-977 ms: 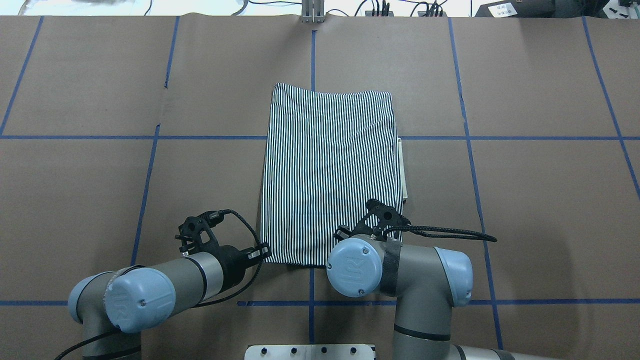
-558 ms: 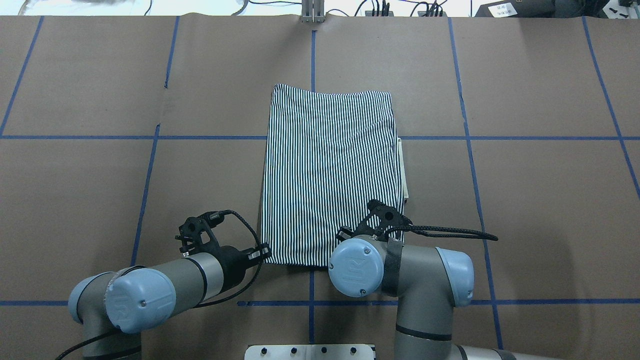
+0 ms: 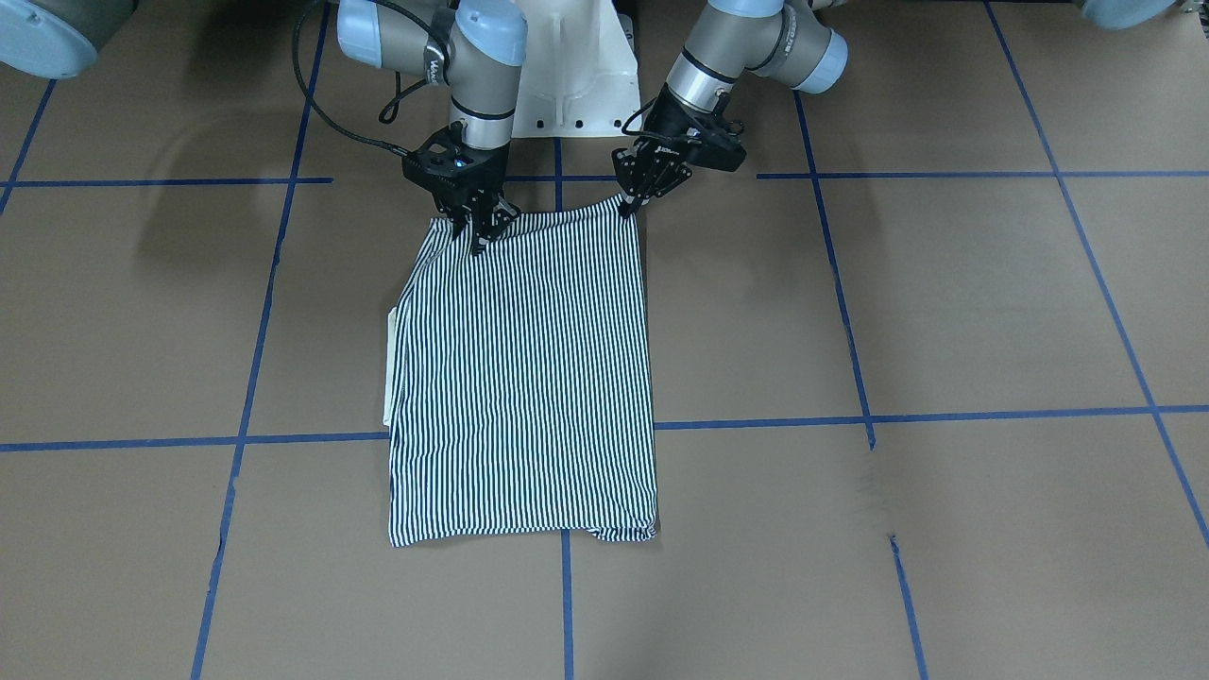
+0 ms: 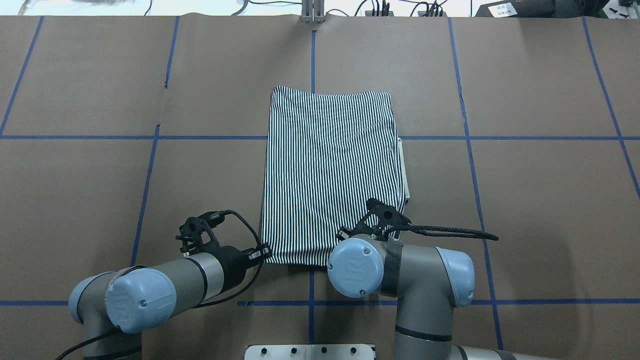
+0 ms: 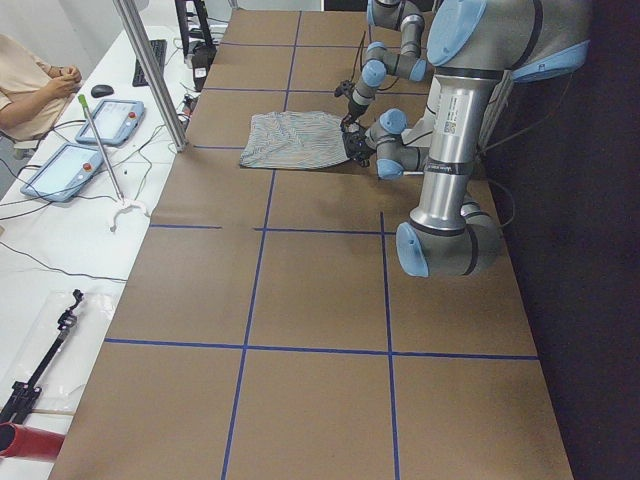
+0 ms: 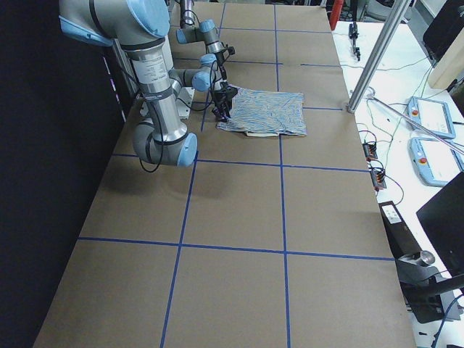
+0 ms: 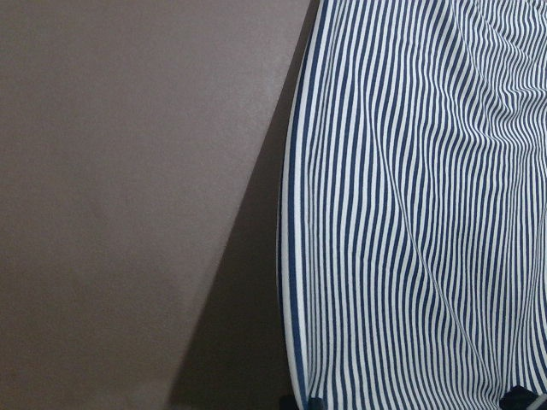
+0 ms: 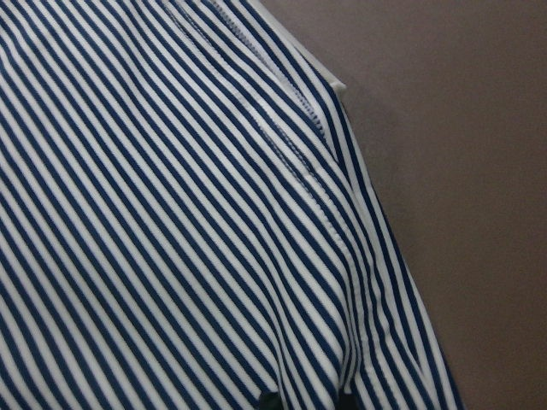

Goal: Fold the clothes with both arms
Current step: 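Grasp the near edge with both grippers and begin lifting it, then fold the shirt's near edge with both grippers away from the robot, then release the shirt and raise the left gripper while the right gripper presses the fold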

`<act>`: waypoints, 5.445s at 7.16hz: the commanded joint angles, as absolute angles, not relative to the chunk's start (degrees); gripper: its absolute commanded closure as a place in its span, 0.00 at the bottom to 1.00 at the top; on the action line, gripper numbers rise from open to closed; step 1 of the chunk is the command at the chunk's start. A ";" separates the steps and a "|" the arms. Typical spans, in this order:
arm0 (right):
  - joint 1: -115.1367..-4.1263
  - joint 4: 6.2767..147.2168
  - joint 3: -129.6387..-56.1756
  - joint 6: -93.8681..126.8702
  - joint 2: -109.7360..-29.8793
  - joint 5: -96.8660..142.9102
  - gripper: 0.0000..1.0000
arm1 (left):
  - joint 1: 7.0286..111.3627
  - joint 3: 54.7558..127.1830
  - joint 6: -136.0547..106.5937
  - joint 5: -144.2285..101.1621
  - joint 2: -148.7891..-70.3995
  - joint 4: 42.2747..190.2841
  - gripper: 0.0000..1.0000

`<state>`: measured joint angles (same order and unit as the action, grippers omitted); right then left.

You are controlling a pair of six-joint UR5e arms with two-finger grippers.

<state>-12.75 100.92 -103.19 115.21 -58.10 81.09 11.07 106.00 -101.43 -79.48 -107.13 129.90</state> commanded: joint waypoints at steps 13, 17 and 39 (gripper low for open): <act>-18.43 109.29 -115.10 107.07 -52.92 80.42 1.00 | 23.09 119.39 -91.52 -84.99 -118.81 95.10 1.00; -23.38 96.07 -97.50 103.45 -50.37 80.60 1.00 | 28.73 101.83 -88.43 -85.34 -123.39 105.34 1.00; -24.24 90.00 -86.06 72.10 -47.99 82.18 0.00 | 40.08 98.44 -61.52 -101.34 -120.06 111.18 0.00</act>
<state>-23.02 90.07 -87.45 75.32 -48.17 82.70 40.12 98.43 -61.42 -101.33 -120.06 111.18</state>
